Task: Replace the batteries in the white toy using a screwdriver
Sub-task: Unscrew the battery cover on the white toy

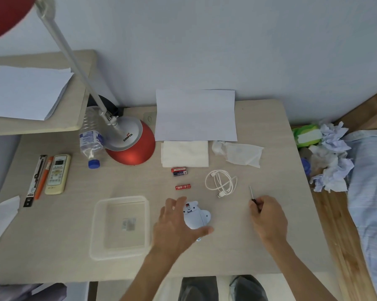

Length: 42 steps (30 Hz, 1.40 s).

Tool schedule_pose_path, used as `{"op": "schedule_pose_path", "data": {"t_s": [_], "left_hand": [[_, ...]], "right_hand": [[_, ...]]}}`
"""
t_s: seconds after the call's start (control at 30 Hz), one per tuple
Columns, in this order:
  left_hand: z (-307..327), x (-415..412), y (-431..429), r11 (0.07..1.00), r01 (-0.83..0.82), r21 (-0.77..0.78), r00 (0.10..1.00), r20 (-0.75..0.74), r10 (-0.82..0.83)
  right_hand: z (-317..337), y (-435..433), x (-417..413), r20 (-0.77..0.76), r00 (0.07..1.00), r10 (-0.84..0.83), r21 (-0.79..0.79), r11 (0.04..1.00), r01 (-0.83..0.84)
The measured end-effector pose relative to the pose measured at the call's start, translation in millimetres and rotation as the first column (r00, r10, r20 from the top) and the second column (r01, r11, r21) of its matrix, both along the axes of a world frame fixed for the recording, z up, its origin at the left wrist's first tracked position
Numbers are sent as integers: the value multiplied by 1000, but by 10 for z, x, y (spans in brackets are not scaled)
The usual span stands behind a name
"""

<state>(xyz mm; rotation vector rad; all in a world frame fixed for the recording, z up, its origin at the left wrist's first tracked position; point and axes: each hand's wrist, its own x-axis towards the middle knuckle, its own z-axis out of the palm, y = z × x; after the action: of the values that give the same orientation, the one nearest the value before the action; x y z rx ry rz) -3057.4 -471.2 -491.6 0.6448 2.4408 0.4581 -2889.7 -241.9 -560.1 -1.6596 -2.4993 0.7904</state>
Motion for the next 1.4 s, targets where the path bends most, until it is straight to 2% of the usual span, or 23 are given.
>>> {"op": "schedule_pose_path", "data": {"t_s": [0.1,0.2,0.43,0.63,0.77,1.0,1.4], "left_hand": [[-26,221,122,988,-150,-48,988,-38,148],[-82,364,171,963,-270,-18,962,-38,269],[-228,385,77,918,-376,122,927,63,371],[-297,307,-77,924,-292,246,951,178,253],[-340,203,-158,930,-246,274,946,278,168],[-347,-29,-271,943,-145,300,922,386,18],[-342,-186,-268,957,-29,288,948,310,-65]], "right_hand": [[15,-5,0,7,1000,-7,-7,1000,7],[47,-24,-6,12,1000,-7,-11,1000,7],[117,-38,-15,-3,1000,-6,-19,1000,6],[182,-97,79,-39,998,-38,-80,996,35],[264,-138,181,-64,996,-59,-103,993,52],[502,-216,191,-129,992,18,-165,986,-39],[818,-339,-184,-200,939,280,-237,916,-323]]}}
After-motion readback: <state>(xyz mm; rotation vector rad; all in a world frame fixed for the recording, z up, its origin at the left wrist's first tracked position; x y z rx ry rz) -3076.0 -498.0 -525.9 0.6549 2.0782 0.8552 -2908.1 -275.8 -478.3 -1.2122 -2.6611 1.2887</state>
